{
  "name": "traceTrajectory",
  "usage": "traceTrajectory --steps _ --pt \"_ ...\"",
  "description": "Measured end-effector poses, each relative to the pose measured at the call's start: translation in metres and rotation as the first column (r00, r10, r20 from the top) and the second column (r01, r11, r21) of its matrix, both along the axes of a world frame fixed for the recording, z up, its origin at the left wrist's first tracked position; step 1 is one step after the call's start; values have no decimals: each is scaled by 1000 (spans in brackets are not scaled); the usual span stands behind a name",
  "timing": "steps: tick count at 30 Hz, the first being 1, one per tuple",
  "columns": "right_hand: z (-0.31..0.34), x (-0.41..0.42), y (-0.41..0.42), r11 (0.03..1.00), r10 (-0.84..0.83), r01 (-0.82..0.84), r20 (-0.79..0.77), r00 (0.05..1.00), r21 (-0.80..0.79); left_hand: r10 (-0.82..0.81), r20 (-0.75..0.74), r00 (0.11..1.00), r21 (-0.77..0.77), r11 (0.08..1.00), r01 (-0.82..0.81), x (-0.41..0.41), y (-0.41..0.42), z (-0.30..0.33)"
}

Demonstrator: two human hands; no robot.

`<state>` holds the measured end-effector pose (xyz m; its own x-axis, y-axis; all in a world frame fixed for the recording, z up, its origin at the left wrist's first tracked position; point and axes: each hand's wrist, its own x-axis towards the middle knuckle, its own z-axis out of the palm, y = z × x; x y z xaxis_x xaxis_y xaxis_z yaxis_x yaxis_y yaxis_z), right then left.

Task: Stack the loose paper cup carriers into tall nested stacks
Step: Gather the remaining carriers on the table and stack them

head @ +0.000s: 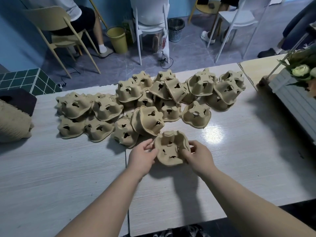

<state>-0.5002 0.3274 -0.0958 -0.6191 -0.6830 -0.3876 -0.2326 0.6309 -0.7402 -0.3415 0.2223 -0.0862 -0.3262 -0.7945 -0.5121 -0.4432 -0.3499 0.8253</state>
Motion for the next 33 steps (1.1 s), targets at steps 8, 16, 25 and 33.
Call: traceTrajectory --steps 8,16,25,33 --pt "-3 -31 9 988 -152 152 -53 987 1 281 55 958 -270 928 -256 -10 -38 38" --pt "-6 -46 18 982 -186 186 -6 983 -15 185 328 926 -267 959 -97 -34 -61 44" --pt "-6 -66 26 982 -188 187 -15 982 -36 238 58 970 -125 965 -229 -41 -34 28" --pt "-11 -76 31 989 -132 133 33 991 -60 -16 131 991 -457 886 74 -48 6 34"
